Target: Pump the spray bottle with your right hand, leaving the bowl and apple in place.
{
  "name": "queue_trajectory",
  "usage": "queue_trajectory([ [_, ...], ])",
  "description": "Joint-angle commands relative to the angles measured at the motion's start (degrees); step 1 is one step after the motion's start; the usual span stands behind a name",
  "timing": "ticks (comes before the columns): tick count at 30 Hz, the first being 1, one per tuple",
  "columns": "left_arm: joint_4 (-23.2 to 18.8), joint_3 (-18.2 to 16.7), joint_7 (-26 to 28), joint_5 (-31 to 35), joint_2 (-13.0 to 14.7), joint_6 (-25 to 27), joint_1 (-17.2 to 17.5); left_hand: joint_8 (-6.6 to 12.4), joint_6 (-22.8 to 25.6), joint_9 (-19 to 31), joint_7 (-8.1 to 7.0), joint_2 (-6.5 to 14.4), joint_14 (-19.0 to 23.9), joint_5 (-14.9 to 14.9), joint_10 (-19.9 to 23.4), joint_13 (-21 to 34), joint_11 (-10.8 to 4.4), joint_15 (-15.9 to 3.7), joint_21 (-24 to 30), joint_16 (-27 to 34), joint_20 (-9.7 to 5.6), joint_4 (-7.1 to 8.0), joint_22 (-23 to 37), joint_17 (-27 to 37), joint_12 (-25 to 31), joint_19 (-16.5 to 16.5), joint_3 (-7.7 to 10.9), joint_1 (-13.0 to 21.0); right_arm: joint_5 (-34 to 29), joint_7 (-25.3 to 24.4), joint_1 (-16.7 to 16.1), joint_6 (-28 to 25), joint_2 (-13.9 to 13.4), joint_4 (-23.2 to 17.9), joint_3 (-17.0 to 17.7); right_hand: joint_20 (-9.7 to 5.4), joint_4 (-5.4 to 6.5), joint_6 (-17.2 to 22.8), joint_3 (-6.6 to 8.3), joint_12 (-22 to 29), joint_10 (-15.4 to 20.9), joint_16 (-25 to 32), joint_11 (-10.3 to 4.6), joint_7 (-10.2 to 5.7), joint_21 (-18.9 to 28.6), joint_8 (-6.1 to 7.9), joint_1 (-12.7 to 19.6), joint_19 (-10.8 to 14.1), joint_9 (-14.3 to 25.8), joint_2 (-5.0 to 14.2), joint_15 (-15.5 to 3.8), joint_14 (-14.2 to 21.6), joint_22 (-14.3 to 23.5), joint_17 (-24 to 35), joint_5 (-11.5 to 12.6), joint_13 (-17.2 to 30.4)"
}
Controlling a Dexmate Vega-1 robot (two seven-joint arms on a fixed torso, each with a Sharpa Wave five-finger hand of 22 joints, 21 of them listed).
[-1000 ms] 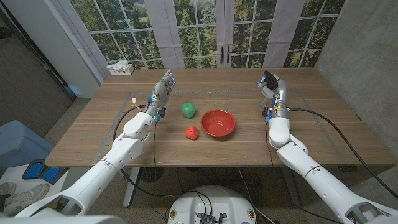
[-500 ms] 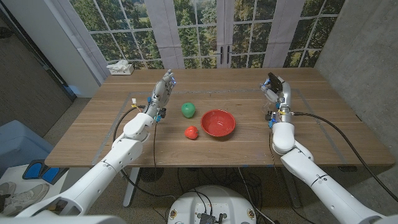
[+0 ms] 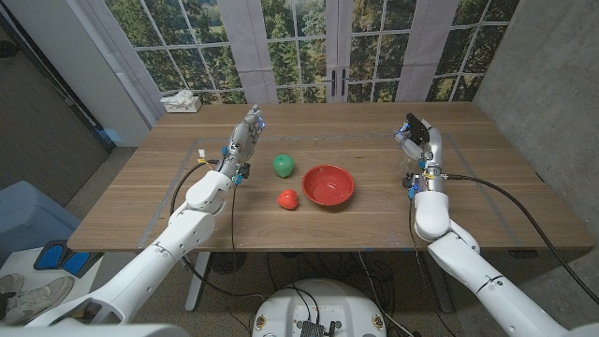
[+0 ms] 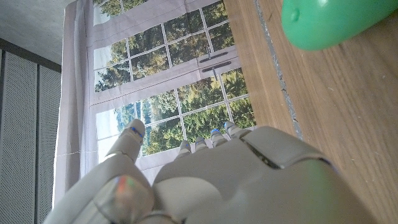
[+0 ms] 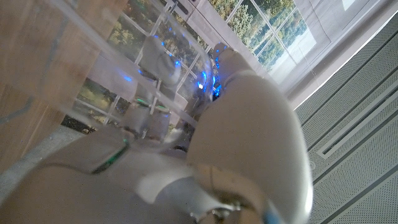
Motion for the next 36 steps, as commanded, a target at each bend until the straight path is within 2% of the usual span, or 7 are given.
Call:
queue_trajectory([
  [1,0.44,0.14,-0.51,0.0,-0.07,-0.3,-0.23,0.09,0.01,0.2,-0.3,1.4,-9.51,-0.16,-6.2,0.14,-0.27,-4.96,0.21,0.17,-5.68,-0.25,0.14,0.05,0.24,-2.12,-0.09,0.28,-0.34,0.05,-3.8,0.27,-0.08,-3.22,1.73,-18.88,0.0,-0.08,-0.22,0.34,-0.33,20.89,-0.13,-0.15,0.28,0.38,3.22,13.73,-0.07,2.96,-16.75,9.87,3.65,10.85,0.5,-0.02],
  [10,0.47,0.21,-0.58,0.06,-0.14,-0.35,-0.4,0.09,0.02,0.2,-0.3,1.45,-9.5,-0.15,-6.2,0.14,-0.29,-4.93,0.2,0.17,-5.61,-0.35,0.14,0.05,0.23,-2.12,-0.21,0.26,-1.54,-0.36,-6.31,0.15,0.04,-5.21,2.85,-18.88,0.0,-0.22,-0.4,0.48,-0.33,20.9,-0.15,-0.11,0.27,0.68,3.26,13.75,0.04,2.97,-16.75,9.87,3.82,10.85,0.59,-0.05],
  [21,0.02,0.43,-0.62,0.36,0.03,-0.04,-0.65,0.11,0.08,0.2,-0.31,1.5,-9.44,-0.14,-6.16,0.14,-0.24,-4.92,0.2,0.19,-5.6,-0.45,0.14,0.05,0.24,-2.12,-0.32,0.23,-0.01,2.11,-8.23,0.3,-0.54,-6.96,3.82,-18.87,0.02,-0.63,-0.73,0.76,-0.47,20.87,-0.18,-0.2,0.14,1.49,3.33,13.73,0.54,3.11,-16.74,9.81,3.94,10.84,0.74,-0.01],
  [24,-0.06,0.52,-0.81,0.31,0.03,0.03,-0.73,0.11,0.09,0.2,-0.29,1.52,-9.43,-0.14,-6.2,0.14,-0.26,-4.91,0.21,0.19,-5.6,-0.48,0.14,0.04,0.22,-2.1,-0.34,0.23,0.06,2.59,-8.57,0.16,-0.71,-7.4,4.02,-18.88,0.03,-0.44,-0.78,0.9,-0.64,20.86,-0.07,-0.17,0.1,1.2,3.34,13.71,-0.23,3.15,-16.74,9.79,3.96,10.84,0.76,0.23],
  [26,-0.21,0.56,-0.66,0.46,0.09,0.12,-0.71,0.11,0.09,0.2,-0.32,1.53,-9.44,-0.14,-6.19,0.14,-0.25,-4.9,0.2,0.18,-5.63,-0.49,0.14,0.04,0.22,-2.12,-0.36,0.23,0.84,3.62,-8.95,0.05,-1.15,-7.94,4.23,-18.88,0.02,-0.67,-0.82,0.86,-0.6,20.85,-0.3,-0.2,0.1,1.64,3.37,13.74,0.44,3.16,-16.75,9.76,3.98,10.84,0.79,0.06],
  [29,-0.47,0.58,-0.53,0.58,0.14,0.13,-0.59,0.1,0.08,0.2,-0.3,1.55,-9.43,-0.14,-6.14,0.14,-0.26,-4.93,0.2,0.18,-5.61,-0.52,0.15,0.04,0.24,-2.1,-0.39,0.22,1.27,4.29,-9.48,0.44,-1.38,-8.36,4.5,-18.88,0.01,-0.69,-0.85,0.97,-0.64,20.86,-0.11,-0.18,0.08,1.66,3.39,13.72,0.36,3.17,-16.75,9.77,3.98,10.84,0.8,0.19],
  [36,-0.93,0.67,-0.41,0.72,0.2,0.21,-0.47,0.12,0.14,0.2,-0.3,1.59,-9.36,-0.13,-6.13,0.14,-0.25,-4.93,0.21,0.2,-5.61,-0.58,0.14,0.04,0.23,-2.08,-0.45,0.22,4.8,9.75,-10.54,1.97,-3.94,-9.36,5.18,-18.87,0.02,-0.72,-0.92,0.96,-0.69,20.87,-0.07,-0.33,0.05,1.52,3.41,13.65,-0.09,3.2,-16.76,9.78,4.03,10.84,0.82,0.08],
])
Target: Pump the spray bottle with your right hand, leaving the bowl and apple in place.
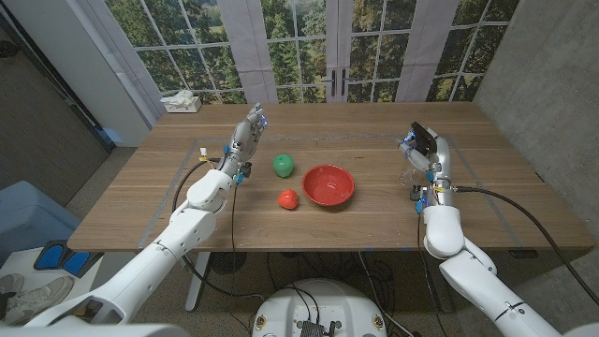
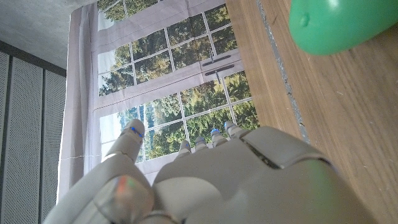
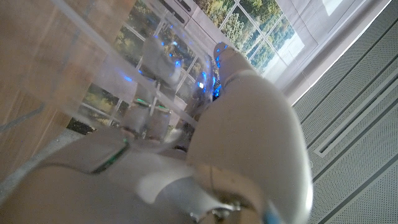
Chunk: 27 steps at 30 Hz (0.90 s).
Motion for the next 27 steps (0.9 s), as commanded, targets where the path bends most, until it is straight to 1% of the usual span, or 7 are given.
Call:
queue_trajectory([
  [1,-0.83,0.22,0.24,0.4,0.19,0.35,0.12,0.12,0.15,0.2,-0.31,1.6,-9.35,-0.13,-6.12,0.14,-0.25,-4.95,0.21,0.2,-5.65,-0.12,0.14,0.04,0.24,-2.07,0.01,0.22,3.65,6.46,-2.04,1.42,-3.07,-2.1,1.21,-18.87,-0.17,0.17,-0.13,0.21,-0.18,20.8,0.14,0.02,0.44,0.35,3.45,13.58,-0.27,3.16,-16.73,9.64,2.94,10.85,0.44,0.11],
  [2,-0.85,0.24,0.23,0.42,0.17,0.32,0.12,0.12,0.16,0.2,-0.33,1.6,-9.34,-0.13,-6.1,0.14,-0.28,-4.94,0.2,0.21,-5.62,-0.13,0.14,0.04,0.24,-2.09,0.0,0.22,4.36,7.74,-2.22,1.03,-3.92,-2.62,1.39,-18.87,-0.18,0.21,-0.15,0.08,-0.15,20.84,-0.05,-0.1,0.45,0.47,3.5,13.57,-0.16,3.21,-16.76,9.72,2.98,10.84,0.44,-0.16],
  [4,-0.89,0.25,0.27,0.38,0.12,0.33,0.15,0.11,0.14,0.2,-0.33,1.61,-9.38,-0.13,-6.15,0.14,-0.3,-4.93,0.2,0.19,-5.64,-0.15,0.14,0.04,0.22,-2.1,-0.02,0.22,4.75,8.74,-2.47,1.05,-4.46,-3.05,1.51,-18.87,-0.17,0.08,-0.18,0.28,-0.25,20.83,-0.02,-0.12,0.43,0.55,3.49,13.55,-0.03,3.19,-16.74,9.67,2.99,10.85,0.44,0.19],
  [7,-0.93,0.26,0.29,0.42,0.1,0.22,0.22,0.12,0.15,0.2,-0.32,1.62,-9.39,-0.13,-6.16,0.14,-0.28,-4.96,0.2,0.18,-5.64,-0.18,0.14,0.04,0.22,-2.1,-0.04,0.21,5.46,11.21,-2.68,0.69,-6.11,-3.94,1.65,-18.87,-0.18,0.1,-0.22,0.29,-0.38,20.87,-0.04,0.07,0.43,0.49,3.53,13.55,-0.23,3.22,-16.76,9.7,3.02,10.85,0.43,0.23],
  [19,-0.94,0.02,0.23,0.22,0.05,-0.48,0.8,0.11,0.18,0.2,-0.31,1.68,-9.32,-0.12,-6.16,0.14,-0.3,-4.96,0.2,0.19,-5.68,-0.28,0.14,0.04,0.21,-2.07,-0.14,0.21,4.82,15.62,-2.33,-0.72,-9.1,-6.03,1.11,-18.86,-0.12,0.1,-0.44,0.48,-0.48,20.87,0.14,0.08,0.26,0.42,3.54,13.19,-0.82,3.3,-16.74,9.4,3.07,10.85,0.38,0.23],
  [23,-1.16,-0.14,0.27,0.17,0.15,-0.73,1.12,0.11,0.18,0.2,-0.28,1.7,-9.34,-0.12,-6.15,0.14,-0.36,-4.99,0.21,0.18,-5.67,-0.3,0.14,0.04,0.21,-2.06,-0.17,0.21,5.12,17.21,-2.25,-1.6,-10.26,-6.98,1.04,-18.85,-0.12,0.05,-0.52,0.52,-0.51,20.81,0.14,0.15,0.24,0.7,3.53,13.11,-0.47,3.29,-16.7,9.18,3.09,10.86,0.36,0.17],
  [27,-1.33,-0.27,0.2,0.07,0.29,-0.86,1.36,0.11,0.19,0.2,-0.27,1.71,-9.29,-0.12,-6.15,0.14,-0.35,-5.06,0.2,0.2,-5.68,-0.32,0.14,0.04,0.21,-2.07,-0.2,0.21,5.31,18.82,-2.04,-3.18,-11.63,-8.15,0.94,-18.85,-0.12,0.04,-0.54,0.53,-0.58,20.81,0.14,0.25,0.35,0.59,3.53,13.11,-0.75,3.32,-16.69,9.02,3.28,10.86,0.37,0.15],
])
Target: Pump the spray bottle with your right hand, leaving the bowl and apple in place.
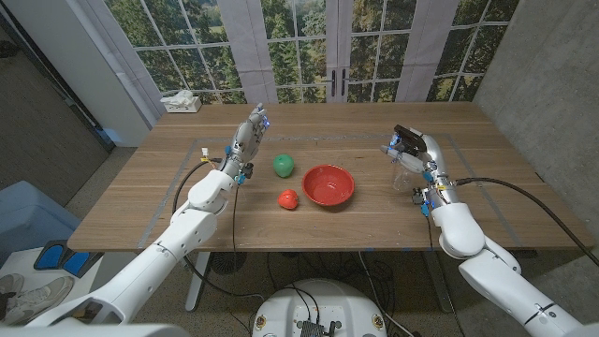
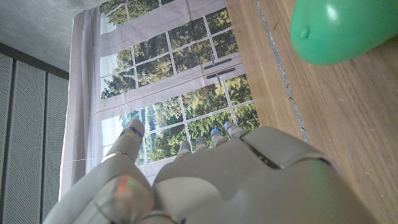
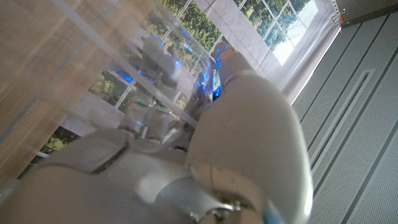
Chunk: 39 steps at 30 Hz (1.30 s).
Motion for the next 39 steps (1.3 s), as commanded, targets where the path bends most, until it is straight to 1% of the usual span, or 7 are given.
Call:
queue_trajectory([
  [1,-0.42,-0.48,-0.04,-0.31,0.18,-0.88,0.79,0.12,0.21,0.2,-0.29,1.72,-9.27,-0.12,-6.14,0.14,-0.31,-5.04,0.21,0.2,-5.68,-0.09,0.14,0.04,0.21,-2.05,0.04,0.21,0.69,5.48,0.32,-3.04,-4.08,-3.05,-0.34,-18.85,-0.12,0.18,-0.09,0.56,-0.42,20.84,-0.08,0.22,0.17,0.08,3.53,13.02,-0.21,3.31,-16.2,9.5,3.23,10.87,0.15,0.15],
  [2,-0.51,-0.51,0.02,-0.24,0.26,-0.87,0.86,0.13,0.23,0.2,-0.25,1.73,-9.28,-0.12,-6.15,0.14,-0.3,-5.03,0.2,0.2,-5.65,-0.09,0.14,0.04,0.2,-2.06,0.03,0.21,0.9,6.01,0.43,-3.42,-4.47,-3.34,-0.37,-18.85,-0.13,0.03,-0.11,0.56,-0.4,20.87,0.05,0.35,0.18,0.49,3.6,13.0,0.47,3.37,-16.21,9.54,3.27,10.85,0.14,0.07],
  [20,-0.97,-1.28,0.07,-0.77,0.64,-1.87,2.47,0.11,0.27,0.2,-0.27,1.8,-9.28,-0.11,-6.08,0.13,-0.33,-4.96,0.22,0.18,-5.65,-0.18,0.15,0.04,0.22,-2.01,-0.12,0.18,3.03,12.51,3.25,-11.09,-10.07,-7.96,-2.08,-18.84,-0.18,-0.13,-0.37,0.75,-0.56,20.92,0.26,0.39,0.21,0.53,3.81,12.88,0.25,3.39,-16.23,9.38,3.31,10.87,0.08,0.08],
  [31,-0.22,-1.61,-0.61,-1.37,0.53,-2.6,2.65,0.14,0.39,0.19,-0.34,1.83,-9.32,-0.1,-6.11,0.13,-0.26,-4.94,0.23,0.16,-5.6,-0.24,0.15,0.04,0.2,-1.95,-0.22,0.17,4.16,16.44,7.23,-17.01,-12.97,-10.14,-4.83,-18.82,-0.14,-0.2,-0.65,1.04,-0.62,20.89,0.34,0.44,0.33,0.59,3.97,12.79,0.0,3.49,-16.23,9.34,3.18,10.85,0.03,0.2],
  [34,-0.02,-1.63,-0.75,-1.5,0.48,-2.63,2.61,0.14,0.41,0.19,-0.36,1.84,-9.29,-0.1,-6.13,0.13,-0.27,-4.94,0.22,0.17,-5.63,-0.26,0.15,0.04,0.19,-1.97,-0.25,0.17,4.19,16.9,8.04,-18.38,-13.62,-10.75,-5.38,-18.83,-0.18,-0.44,-0.72,1.15,-0.69,20.91,0.37,0.43,0.36,1.08,4.08,12.68,0.77,3.49,-16.23,9.34,3.19,10.86,0.04,0.31],
  [37,0.12,-1.62,-0.92,-1.51,0.51,-2.68,2.54,0.14,0.44,0.19,-0.34,1.85,-9.29,-0.1,-6.12,0.13,-0.28,-4.94,0.22,0.17,-5.63,-0.28,0.15,0.04,0.19,-1.97,-0.28,0.16,4.06,17.21,8.78,-19.73,-14.26,-11.3,-5.9,-18.83,-0.15,-0.28,-0.79,1.12,-0.62,20.95,0.51,0.44,0.38,0.65,4.09,12.71,-0.08,3.53,-16.24,9.35,3.13,10.87,0.02,0.14],
  [39,0.26,-1.63,-1.09,-1.7,0.43,-2.68,2.46,0.13,0.43,0.19,-0.36,1.84,-9.3,-0.1,-6.15,0.13,-0.37,-5.0,0.22,0.16,-5.64,-0.29,0.15,0.04,0.18,-1.97,-0.3,0.16,3.98,17.42,9.21,-20.45,-14.64,-11.59,-6.29,-18.83,-0.16,-0.51,-0.82,1.07,-0.91,20.9,0.34,0.43,0.41,1.06,4.14,12.68,0.62,3.55,-16.22,9.31,3.11,10.85,0.02,0.18],
])
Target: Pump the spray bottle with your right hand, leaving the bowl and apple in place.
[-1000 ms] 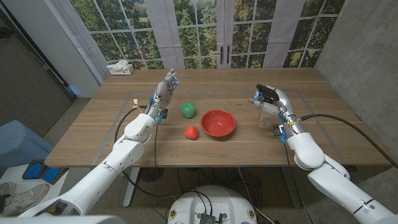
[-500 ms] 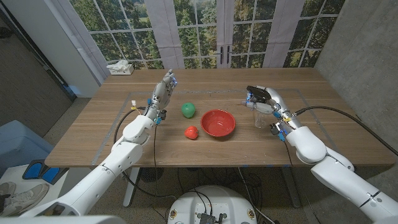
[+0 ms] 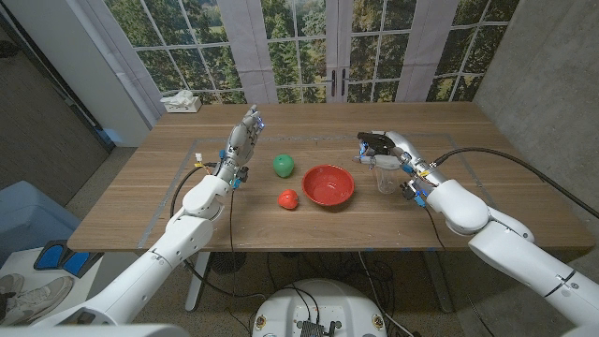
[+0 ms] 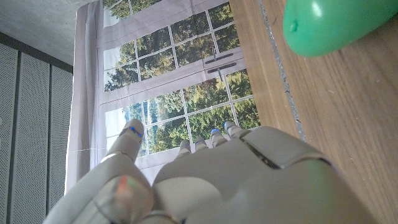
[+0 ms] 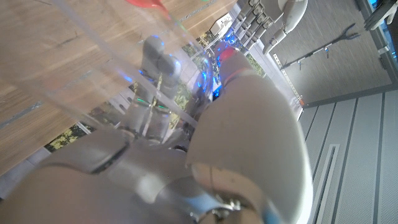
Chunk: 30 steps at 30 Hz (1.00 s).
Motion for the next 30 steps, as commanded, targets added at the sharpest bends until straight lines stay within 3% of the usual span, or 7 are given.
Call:
queue_trajectory([
  [1,0.78,-0.13,-0.66,-0.42,-0.1,-0.37,-0.07,0.14,0.25,0.2,-0.19,1.84,-9.3,-0.11,-6.13,0.13,-0.36,-5.0,0.21,0.17,-5.64,-0.07,0.15,0.04,0.19,-1.98,-0.08,0.16,0.38,2.8,3.45,-5.81,-3.08,-2.4,-2.42,-18.83,0.0,-0.09,-0.35,0.1,-0.34,20.89,-0.14,0.05,0.39,0.38,4.15,12.67,0.5,3.53,-16.22,9.28,2.94,10.86,0.03,-0.06],
  [30,3.06,0.37,-1.72,-0.8,-1.02,-0.17,-1.82,0.11,0.27,0.2,-0.16,1.9,-9.24,-0.1,-6.05,0.13,-0.3,-4.99,0.22,0.17,-5.63,-0.22,0.15,0.04,0.21,-1.93,-0.26,0.18,3.52,12.29,15.54,-22.7,-9.18,-5.83,-9.01,-18.83,0.03,-0.57,-0.73,0.62,-0.71,20.92,0.11,0.35,0.41,1.19,4.3,12.34,1.1,3.62,-16.16,8.9,2.87,10.89,0.06,0.37],
])
